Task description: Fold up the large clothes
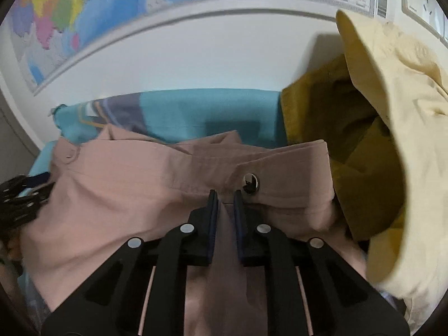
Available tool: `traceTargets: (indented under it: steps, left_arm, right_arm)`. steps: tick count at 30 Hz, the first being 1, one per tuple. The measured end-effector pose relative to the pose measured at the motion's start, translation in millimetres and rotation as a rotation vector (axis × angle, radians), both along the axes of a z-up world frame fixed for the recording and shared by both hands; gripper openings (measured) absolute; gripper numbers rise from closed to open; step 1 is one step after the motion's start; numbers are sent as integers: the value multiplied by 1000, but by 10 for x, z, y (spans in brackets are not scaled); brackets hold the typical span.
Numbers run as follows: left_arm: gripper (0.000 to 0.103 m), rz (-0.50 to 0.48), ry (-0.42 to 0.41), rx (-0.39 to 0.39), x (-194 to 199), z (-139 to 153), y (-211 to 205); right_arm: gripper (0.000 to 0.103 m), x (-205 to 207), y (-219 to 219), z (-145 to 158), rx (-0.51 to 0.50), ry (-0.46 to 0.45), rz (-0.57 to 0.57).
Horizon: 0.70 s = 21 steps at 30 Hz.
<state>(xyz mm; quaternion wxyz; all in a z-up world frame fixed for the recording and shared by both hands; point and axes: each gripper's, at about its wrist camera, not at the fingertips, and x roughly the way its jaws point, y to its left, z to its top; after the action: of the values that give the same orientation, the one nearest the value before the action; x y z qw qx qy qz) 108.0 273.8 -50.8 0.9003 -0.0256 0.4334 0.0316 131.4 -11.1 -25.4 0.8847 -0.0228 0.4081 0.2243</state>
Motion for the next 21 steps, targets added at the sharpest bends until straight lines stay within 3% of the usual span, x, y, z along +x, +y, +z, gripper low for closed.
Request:
traceTargets:
  steps: [2,5,7,10,12,14,15,17,20,21]
  left_arm:
    - [55,9,-13,-4,-26,-3,35]
    - [55,11,-19,21,-41,-24,-1]
    - [55,15,-17,52,-34,-54,-57]
    - [55,33,-22,82,-46,-71,-111]
    - [55,38,-41,104,-95,-41,-149]
    - [55,41,-55,131,-166,-3,-190]
    - [55,40,-59,129,-191,9,-205]
    - [55,34,-76,134,-296,60,-261]
    - [56,13,-113,122,-451,156,-297]
    - [61,8,-122,121,-502,181,-312]
  right_arm:
    - [21,-103,-50,90,23,-32,11]
    - [21,-238,-18,175,62,-52,75]
    - [17,-222,61,120,79,-17,117]
    - [13,-25,68,-143,53,58,77]
    - [6,33,-20,-204,98,79,55]
    - [12,-16,-68,-142,110,60,57]
    - [24,-88,-101,-78,103,32,56]
    - [36,-260,-203,43,135,7,84]
    - [38,-541,-403,195,149,-45,112]
    - [41,-619,-465,224,157,-59,115]
